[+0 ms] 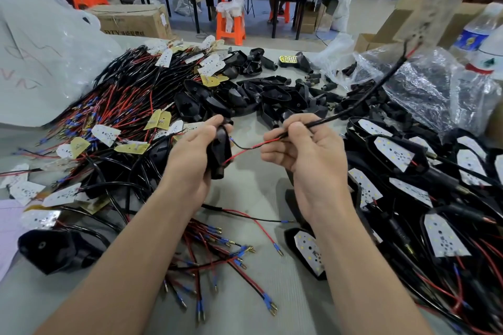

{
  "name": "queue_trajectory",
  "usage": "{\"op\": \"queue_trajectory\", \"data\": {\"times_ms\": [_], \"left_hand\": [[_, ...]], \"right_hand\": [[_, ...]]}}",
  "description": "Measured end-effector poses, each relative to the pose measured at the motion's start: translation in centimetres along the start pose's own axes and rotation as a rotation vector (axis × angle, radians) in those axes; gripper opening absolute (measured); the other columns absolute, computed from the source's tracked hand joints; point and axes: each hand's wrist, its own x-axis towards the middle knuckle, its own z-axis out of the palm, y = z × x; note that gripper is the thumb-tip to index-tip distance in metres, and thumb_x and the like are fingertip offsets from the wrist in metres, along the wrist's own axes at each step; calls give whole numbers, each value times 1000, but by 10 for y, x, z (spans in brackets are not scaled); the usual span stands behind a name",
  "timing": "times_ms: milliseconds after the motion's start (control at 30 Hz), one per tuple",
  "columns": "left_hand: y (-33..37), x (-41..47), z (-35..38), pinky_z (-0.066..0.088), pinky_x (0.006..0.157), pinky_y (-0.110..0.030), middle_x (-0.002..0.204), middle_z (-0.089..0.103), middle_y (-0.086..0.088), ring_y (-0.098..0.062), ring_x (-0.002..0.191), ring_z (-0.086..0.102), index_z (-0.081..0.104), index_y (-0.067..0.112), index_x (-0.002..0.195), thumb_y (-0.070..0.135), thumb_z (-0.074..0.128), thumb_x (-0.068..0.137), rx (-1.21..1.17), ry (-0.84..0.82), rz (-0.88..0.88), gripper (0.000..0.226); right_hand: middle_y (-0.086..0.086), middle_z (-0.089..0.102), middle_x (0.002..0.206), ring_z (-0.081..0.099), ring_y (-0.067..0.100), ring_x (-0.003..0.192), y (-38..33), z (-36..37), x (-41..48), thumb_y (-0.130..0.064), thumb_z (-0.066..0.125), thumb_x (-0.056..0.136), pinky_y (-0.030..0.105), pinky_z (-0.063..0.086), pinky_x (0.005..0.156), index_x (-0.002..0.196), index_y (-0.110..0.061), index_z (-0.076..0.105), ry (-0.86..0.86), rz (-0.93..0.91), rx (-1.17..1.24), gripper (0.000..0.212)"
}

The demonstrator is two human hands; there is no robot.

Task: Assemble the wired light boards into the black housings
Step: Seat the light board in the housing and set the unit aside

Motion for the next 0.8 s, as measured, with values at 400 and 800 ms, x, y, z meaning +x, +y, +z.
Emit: {"op": "queue_trajectory", "data": {"times_ms": [400,800], "left_hand": [[-6,-9,4,59,69,-34,115,75,-5,-17,89,70,72,15,123,14,45,109,99,-259,30,31],[-1,-3,-10,57,61,-28,108,78,-5,-15,85,72,82,21,106,13,41,108,191,-361,-43,42]], "right_hand": [[15,70,76,70,25,62,3,0,2,-1,43,106,31,60,60,95,-5,57,176,-138,196,18],[10,67,66,61,18,46,-3,-6,3,-3,44,106,24,50,44,95,-6,56,55,-13,55,17]]}}
